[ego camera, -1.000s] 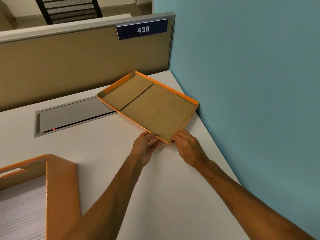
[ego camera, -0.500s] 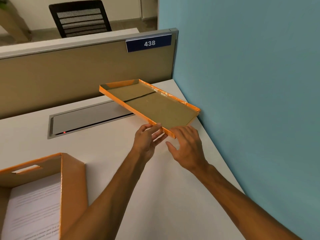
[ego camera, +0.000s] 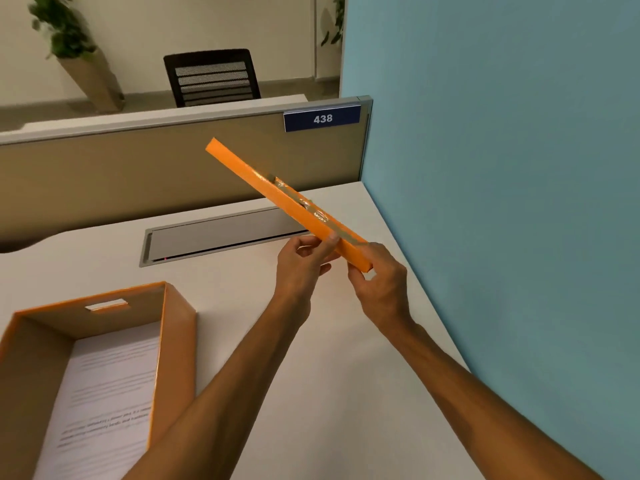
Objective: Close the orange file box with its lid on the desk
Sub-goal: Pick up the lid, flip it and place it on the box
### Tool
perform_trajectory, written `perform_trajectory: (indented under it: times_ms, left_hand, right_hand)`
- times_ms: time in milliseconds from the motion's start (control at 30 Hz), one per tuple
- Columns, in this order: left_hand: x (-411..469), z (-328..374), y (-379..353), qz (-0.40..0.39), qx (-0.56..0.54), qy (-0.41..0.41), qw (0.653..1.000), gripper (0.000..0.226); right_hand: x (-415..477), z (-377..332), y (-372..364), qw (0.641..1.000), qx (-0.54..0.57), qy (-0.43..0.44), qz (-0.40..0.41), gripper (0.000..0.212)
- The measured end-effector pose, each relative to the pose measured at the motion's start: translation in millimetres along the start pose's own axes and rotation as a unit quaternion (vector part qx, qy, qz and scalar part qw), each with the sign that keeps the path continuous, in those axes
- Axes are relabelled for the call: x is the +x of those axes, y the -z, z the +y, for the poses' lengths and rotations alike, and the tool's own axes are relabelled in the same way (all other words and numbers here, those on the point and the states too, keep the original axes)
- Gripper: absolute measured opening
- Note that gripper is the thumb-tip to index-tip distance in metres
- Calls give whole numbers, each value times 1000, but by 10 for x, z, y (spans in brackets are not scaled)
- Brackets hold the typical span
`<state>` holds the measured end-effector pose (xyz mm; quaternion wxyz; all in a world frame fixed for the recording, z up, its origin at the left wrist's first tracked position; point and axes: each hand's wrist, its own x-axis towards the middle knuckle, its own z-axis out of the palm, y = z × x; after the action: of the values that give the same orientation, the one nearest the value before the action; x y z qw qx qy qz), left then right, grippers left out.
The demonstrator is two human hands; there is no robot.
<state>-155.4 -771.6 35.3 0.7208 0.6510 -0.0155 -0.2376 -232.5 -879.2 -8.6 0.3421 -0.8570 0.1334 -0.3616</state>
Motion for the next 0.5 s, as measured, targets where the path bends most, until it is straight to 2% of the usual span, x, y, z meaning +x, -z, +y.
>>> perform_trajectory:
  times_ms: [100, 200, 333, 500]
  left_hand:
    - [-47, 70, 59, -1, 21, -25, 999, 52]
    - [-37, -8, 273, 15, 33, -1, 999, 64]
    - [-111, -263, 627, 39, 49, 67, 996, 80]
    - [-176, -402, 829, 10, 27, 132, 991, 88]
  right_hand:
    - [46, -89, 144, 995, 70, -64, 36, 13]
    - [64, -95, 283, 967, 202, -150, 34, 16]
    - [8, -65, 407, 875, 410, -256, 32, 27]
    - [15, 2, 475, 778, 526, -343, 24, 45]
